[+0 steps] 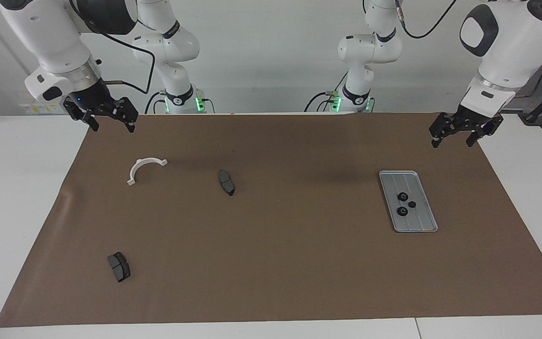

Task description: Place bearing gear from tray to pile

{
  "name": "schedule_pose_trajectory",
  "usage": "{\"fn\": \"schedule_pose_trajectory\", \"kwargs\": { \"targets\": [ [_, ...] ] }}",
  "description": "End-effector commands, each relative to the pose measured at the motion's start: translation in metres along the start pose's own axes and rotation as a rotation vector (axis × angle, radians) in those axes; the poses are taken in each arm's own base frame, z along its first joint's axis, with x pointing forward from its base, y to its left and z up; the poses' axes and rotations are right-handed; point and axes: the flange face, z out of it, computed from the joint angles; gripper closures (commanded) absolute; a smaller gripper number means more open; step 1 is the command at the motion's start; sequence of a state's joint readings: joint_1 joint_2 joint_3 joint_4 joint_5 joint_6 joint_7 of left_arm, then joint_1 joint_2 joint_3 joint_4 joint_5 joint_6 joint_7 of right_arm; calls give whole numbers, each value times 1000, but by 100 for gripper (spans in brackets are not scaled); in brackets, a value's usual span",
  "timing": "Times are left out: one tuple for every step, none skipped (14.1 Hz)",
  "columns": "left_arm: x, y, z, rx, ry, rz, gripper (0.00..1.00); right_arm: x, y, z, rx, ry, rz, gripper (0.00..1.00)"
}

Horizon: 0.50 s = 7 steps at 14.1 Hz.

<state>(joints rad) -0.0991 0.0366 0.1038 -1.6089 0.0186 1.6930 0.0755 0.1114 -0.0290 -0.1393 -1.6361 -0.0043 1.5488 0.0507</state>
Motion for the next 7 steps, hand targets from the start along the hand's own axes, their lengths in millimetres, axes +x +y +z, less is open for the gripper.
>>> {"fn": "schedule_pose_trajectory", "kwargs": {
  "targets": [
    [-6,-1,-2,22,8,-8,0,-5,-1,0,25,1,13,0],
    [-6,-2,-2,22,8,-9,0,-6,-1,-1,26,4,13,0],
    [-6,-1,-2,22,8,-8,0,-6,0,-1,26,4,14,0],
    [-6,-1,-2,22,8,-8,0,-6,-1,-1,26,4,13,0],
    [-8,-2,-1,21,-5,-11,0,-6,0,-1,26,4,14,0],
    [-8,-2,0,21,-6,-11,0,-6,0,-1,26,3,14,0],
    [-8,-2,-1,21,-5,-11,0,-6,0,-1,26,3,14,0]
  ]
}}
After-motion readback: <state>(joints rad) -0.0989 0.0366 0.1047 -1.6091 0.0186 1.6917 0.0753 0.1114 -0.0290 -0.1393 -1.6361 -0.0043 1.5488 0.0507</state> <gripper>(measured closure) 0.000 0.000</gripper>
